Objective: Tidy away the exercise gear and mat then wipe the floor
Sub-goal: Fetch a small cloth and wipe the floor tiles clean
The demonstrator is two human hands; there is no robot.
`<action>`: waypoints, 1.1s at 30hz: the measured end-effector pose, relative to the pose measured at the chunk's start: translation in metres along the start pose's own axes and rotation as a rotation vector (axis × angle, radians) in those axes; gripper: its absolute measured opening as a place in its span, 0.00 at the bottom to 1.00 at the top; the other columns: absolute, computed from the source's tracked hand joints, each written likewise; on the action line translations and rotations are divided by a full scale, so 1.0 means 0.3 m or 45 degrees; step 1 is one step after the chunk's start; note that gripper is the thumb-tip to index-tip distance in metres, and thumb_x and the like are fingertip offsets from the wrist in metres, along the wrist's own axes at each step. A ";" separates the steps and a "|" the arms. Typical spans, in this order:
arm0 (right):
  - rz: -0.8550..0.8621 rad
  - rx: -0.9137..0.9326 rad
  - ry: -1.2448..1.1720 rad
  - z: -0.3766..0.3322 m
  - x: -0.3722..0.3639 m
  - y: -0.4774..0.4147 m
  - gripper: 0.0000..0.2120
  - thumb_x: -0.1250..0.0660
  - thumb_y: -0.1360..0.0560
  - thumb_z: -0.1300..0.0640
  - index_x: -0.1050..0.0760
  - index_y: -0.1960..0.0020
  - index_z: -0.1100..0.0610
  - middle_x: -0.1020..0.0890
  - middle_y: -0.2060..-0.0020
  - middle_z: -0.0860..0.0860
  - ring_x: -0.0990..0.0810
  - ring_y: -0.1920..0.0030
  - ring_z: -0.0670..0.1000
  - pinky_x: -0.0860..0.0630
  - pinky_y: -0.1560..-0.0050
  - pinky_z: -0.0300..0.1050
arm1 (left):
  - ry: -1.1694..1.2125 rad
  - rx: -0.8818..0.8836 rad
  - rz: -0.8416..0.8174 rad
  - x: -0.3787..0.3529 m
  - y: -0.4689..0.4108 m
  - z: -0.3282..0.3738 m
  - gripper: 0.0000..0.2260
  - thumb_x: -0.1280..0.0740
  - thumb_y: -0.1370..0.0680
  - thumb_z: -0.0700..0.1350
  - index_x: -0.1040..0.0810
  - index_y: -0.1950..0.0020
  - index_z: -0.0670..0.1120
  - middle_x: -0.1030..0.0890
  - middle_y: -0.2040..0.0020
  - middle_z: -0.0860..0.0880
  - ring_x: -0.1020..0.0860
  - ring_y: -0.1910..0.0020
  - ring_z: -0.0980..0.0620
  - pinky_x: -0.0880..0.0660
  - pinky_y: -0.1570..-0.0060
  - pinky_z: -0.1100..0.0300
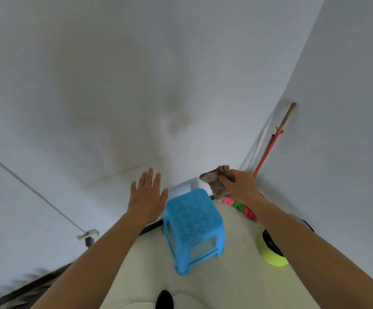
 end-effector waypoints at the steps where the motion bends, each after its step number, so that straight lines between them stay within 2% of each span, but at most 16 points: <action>1: -0.013 -0.060 -0.008 0.021 -0.038 -0.048 0.17 0.38 0.20 0.46 0.29 0.64 0.53 0.23 0.69 0.49 0.23 0.66 0.51 0.29 0.66 0.43 | 0.008 -0.023 -0.046 -0.046 -0.060 -0.027 0.28 0.56 0.17 0.57 0.56 0.19 0.47 0.59 0.19 0.45 0.57 0.20 0.46 0.52 0.23 0.44; 3: -0.049 -0.176 -0.030 0.073 -0.113 -0.133 0.15 0.36 0.20 0.47 0.25 0.60 0.55 0.20 0.66 0.50 0.21 0.65 0.50 0.26 0.66 0.38 | 0.009 -0.067 -0.127 -0.141 -0.174 -0.071 0.28 0.55 0.16 0.57 0.56 0.19 0.46 0.59 0.19 0.44 0.57 0.20 0.46 0.51 0.23 0.45; 5: -0.089 -0.278 -0.059 0.132 -0.188 -0.189 0.10 0.34 0.20 0.50 0.24 0.56 0.55 0.20 0.64 0.49 0.22 0.64 0.48 0.30 0.70 0.33 | 0.032 -0.078 -0.227 -0.249 -0.262 -0.102 0.28 0.55 0.16 0.57 0.55 0.19 0.46 0.59 0.19 0.44 0.56 0.20 0.45 0.50 0.24 0.45; 8: -0.124 -0.411 -0.149 0.258 -0.330 -0.248 0.02 0.31 0.22 0.53 0.22 0.51 0.50 0.18 0.60 0.45 0.20 0.59 0.48 0.29 0.63 0.40 | 0.105 -0.051 -0.359 -0.443 -0.358 -0.123 0.28 0.53 0.16 0.56 0.52 0.20 0.46 0.56 0.19 0.44 0.54 0.20 0.45 0.48 0.24 0.45; 11: -0.175 -0.569 -0.338 0.418 -0.509 -0.313 0.05 0.32 0.22 0.58 0.21 0.49 0.48 0.16 0.57 0.43 0.18 0.54 0.48 0.25 0.56 0.43 | 0.151 -0.032 -0.486 -0.682 -0.432 -0.115 0.27 0.51 0.17 0.56 0.50 0.20 0.46 0.54 0.19 0.44 0.52 0.21 0.45 0.46 0.25 0.46; 14: -0.172 -0.752 -0.554 0.584 -0.686 -0.385 0.07 0.34 0.20 0.56 0.19 0.45 0.53 0.14 0.54 0.48 0.16 0.52 0.50 0.20 0.51 0.47 | 0.165 -0.020 -0.604 -0.942 -0.480 -0.094 0.28 0.50 0.17 0.55 0.50 0.20 0.47 0.54 0.19 0.45 0.51 0.21 0.45 0.44 0.25 0.47; 18: -0.139 -0.913 -0.777 0.748 -0.858 -0.462 0.09 0.36 0.18 0.55 0.19 0.43 0.55 0.13 0.51 0.51 0.14 0.53 0.49 0.19 0.53 0.47 | 0.121 -0.037 -0.772 -1.232 -0.499 -0.062 0.26 0.49 0.16 0.50 0.52 0.20 0.45 0.59 0.19 0.47 0.54 0.21 0.47 0.41 0.26 0.46; 20: -0.060 -0.765 -0.638 0.797 -0.903 -0.517 0.08 0.38 0.18 0.54 0.20 0.46 0.53 0.15 0.49 0.51 0.16 0.51 0.49 0.19 0.49 0.51 | 0.121 -0.058 -0.850 -1.340 -0.504 -0.046 0.27 0.49 0.17 0.47 0.53 0.20 0.46 0.61 0.19 0.48 0.56 0.20 0.49 0.41 0.26 0.45; 21: -0.016 -0.623 -0.496 0.813 -0.919 -0.543 0.09 0.39 0.18 0.53 0.21 0.44 0.53 0.18 0.44 0.51 0.18 0.48 0.49 0.21 0.44 0.53 | 0.128 -0.055 -0.891 -1.383 -0.503 -0.039 0.27 0.48 0.17 0.46 0.54 0.20 0.46 0.61 0.19 0.48 0.56 0.20 0.50 0.41 0.26 0.45; 23: 0.017 -0.348 -0.242 0.814 -0.960 -0.577 0.16 0.42 0.17 0.55 0.27 0.30 0.53 0.27 0.30 0.48 0.26 0.36 0.44 0.28 0.35 0.44 | 0.149 -0.027 -0.967 -1.452 -0.493 -0.031 0.28 0.48 0.18 0.44 0.54 0.19 0.47 0.59 0.19 0.50 0.57 0.20 0.51 0.42 0.26 0.46; 24: 0.028 -0.249 -0.135 0.807 -0.985 -0.587 0.19 0.43 0.16 0.56 0.32 0.25 0.53 0.33 0.25 0.46 0.31 0.32 0.42 0.32 0.36 0.41 | 0.154 -0.021 -0.996 -1.475 -0.484 -0.027 0.28 0.47 0.18 0.43 0.53 0.19 0.47 0.59 0.19 0.50 0.57 0.20 0.52 0.42 0.26 0.47; 26: -0.013 -0.019 0.111 0.803 -1.065 -0.590 0.22 0.44 0.17 0.59 0.36 0.22 0.55 0.39 0.21 0.50 0.32 0.28 0.50 0.30 0.38 0.45 | 0.135 -0.027 -1.007 -1.501 -0.467 -0.025 0.29 0.47 0.19 0.42 0.53 0.19 0.47 0.60 0.19 0.51 0.58 0.21 0.53 0.40 0.27 0.49; 28: -0.338 0.235 0.441 0.829 -1.210 -0.563 0.26 0.44 0.18 0.57 0.40 0.21 0.56 0.43 0.20 0.55 0.38 0.23 0.59 0.31 0.31 0.56 | 0.128 -0.034 -0.981 -1.509 -0.460 -0.034 0.30 0.46 0.20 0.40 0.52 0.19 0.48 0.60 0.19 0.52 0.58 0.21 0.54 0.40 0.27 0.50; 30: -0.736 0.333 0.694 0.879 -1.324 -0.512 0.30 0.49 0.18 0.46 0.47 0.19 0.54 0.51 0.19 0.56 0.52 0.19 0.58 0.44 0.24 0.60 | 0.141 -0.038 -0.968 -1.508 -0.465 -0.045 0.31 0.45 0.20 0.40 0.52 0.19 0.50 0.60 0.19 0.52 0.57 0.21 0.54 0.42 0.26 0.50; 31: -0.826 0.327 0.747 0.902 -1.348 -0.496 0.32 0.53 0.20 0.41 0.49 0.19 0.53 0.54 0.19 0.55 0.57 0.19 0.57 0.49 0.22 0.61 | 0.149 -0.044 -0.972 -1.507 -0.468 -0.049 0.31 0.45 0.20 0.40 0.52 0.19 0.50 0.60 0.19 0.52 0.57 0.21 0.54 0.43 0.25 0.50; 33: -0.856 0.295 0.756 0.906 -1.347 -0.497 0.35 0.61 0.23 0.37 0.50 0.19 0.49 0.55 0.19 0.52 0.59 0.19 0.54 0.56 0.21 0.62 | 0.143 -0.059 -0.994 -1.504 -0.473 -0.048 0.31 0.45 0.21 0.39 0.53 0.19 0.50 0.60 0.19 0.52 0.57 0.21 0.54 0.44 0.25 0.50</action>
Point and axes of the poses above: each hand's wrist, its own y-axis away from the middle knuckle, its own x-axis out of the back of the hand, z = x × y, the point moved 5 cm from there along -y, towards the middle knuckle
